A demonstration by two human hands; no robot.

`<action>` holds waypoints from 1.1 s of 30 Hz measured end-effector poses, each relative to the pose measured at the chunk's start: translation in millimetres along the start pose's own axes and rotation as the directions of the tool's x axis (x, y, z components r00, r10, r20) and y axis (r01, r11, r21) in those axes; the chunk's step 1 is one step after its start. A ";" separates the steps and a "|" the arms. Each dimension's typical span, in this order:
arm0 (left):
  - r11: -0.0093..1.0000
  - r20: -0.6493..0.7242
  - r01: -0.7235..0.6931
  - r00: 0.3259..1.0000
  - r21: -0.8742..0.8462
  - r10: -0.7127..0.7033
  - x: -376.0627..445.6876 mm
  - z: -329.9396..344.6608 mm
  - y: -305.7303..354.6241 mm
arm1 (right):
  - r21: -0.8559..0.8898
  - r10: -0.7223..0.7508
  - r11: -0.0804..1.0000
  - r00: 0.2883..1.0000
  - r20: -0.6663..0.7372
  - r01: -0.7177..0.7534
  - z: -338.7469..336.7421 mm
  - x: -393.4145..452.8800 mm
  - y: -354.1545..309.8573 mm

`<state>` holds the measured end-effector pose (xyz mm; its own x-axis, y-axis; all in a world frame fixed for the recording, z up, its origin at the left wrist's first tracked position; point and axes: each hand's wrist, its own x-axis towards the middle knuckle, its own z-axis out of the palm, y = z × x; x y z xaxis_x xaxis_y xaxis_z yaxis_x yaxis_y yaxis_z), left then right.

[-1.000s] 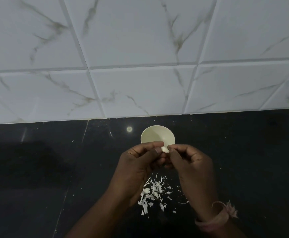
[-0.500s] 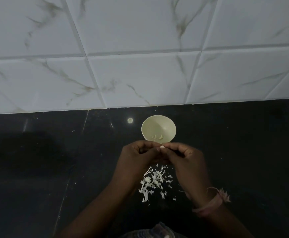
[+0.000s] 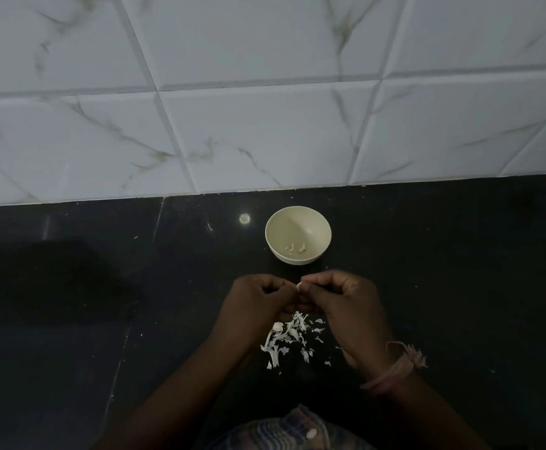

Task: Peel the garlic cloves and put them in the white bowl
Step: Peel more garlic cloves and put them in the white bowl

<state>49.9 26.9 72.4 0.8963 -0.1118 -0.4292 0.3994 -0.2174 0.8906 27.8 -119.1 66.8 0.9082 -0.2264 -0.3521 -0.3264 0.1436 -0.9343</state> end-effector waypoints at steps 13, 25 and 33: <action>0.998 0.003 0.058 0.998 0.031 -0.058 10.2 5.8 -26.8 | 0.232 0.265 0.937 0.964 0.013 -0.261 4.1 2.8 22.6; 0.999 0.062 0.012 0.998 -0.033 -0.009 16.1 2.8 -31.7 | 0.335 0.347 0.868 0.930 0.119 -0.366 1.1 6.5 21.8; 0.964 0.120 0.068 0.992 -0.258 -0.037 23.9 6.0 -37.6 | 0.276 0.230 0.925 0.964 0.136 -0.260 -2.4 3.2 15.2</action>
<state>55.2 26.6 27.8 0.8511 -0.2191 -0.4772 0.4953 0.0332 0.8681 25.2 -120.0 51.3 0.8356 -0.0541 -0.5467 -0.4658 0.4580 -0.7572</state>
